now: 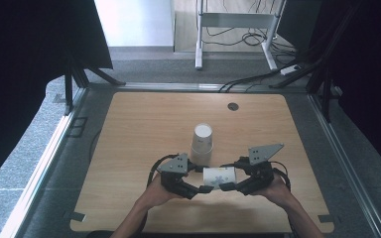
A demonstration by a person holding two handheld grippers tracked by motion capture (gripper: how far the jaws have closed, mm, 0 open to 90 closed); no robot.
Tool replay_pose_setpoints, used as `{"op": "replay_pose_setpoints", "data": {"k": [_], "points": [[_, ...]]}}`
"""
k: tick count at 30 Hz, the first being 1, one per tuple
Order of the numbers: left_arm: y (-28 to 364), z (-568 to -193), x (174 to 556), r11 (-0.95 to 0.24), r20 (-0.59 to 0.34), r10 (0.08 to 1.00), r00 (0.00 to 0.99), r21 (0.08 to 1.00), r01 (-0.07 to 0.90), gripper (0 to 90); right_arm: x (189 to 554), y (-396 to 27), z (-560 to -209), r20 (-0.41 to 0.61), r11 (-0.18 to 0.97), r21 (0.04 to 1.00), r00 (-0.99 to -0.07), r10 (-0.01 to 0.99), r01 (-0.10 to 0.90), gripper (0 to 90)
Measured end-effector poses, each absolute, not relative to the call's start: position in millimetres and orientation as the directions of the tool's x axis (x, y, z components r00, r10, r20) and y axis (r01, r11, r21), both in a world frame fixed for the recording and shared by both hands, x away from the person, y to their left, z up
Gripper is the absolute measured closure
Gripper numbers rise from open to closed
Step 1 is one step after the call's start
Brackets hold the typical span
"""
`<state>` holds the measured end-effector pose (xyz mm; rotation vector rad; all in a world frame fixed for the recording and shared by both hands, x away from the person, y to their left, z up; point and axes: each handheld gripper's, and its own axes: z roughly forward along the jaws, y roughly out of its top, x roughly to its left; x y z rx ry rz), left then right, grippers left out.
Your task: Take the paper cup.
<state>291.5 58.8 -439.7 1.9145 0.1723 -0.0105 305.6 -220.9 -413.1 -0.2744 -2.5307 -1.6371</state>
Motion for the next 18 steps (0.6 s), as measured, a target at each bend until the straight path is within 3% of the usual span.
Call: {"op": "replay_pose_setpoints", "data": {"k": [10,18], "points": [[58.9,-440.0,291.8,-0.344,-0.092,0.124,0.988,0.930,0.130,35.7,307.1,-219.5,-414.7,0.189,0.423,0.880,-0.976,0.106,0.216,33.4],[60.8,-435.5,293.3,-0.390,-0.097,0.120,0.988,0.910,0.136,36.0,307.4,-219.5,-413.1,0.170,0.452,0.865,-0.976,0.138,0.215,23.7]]}}
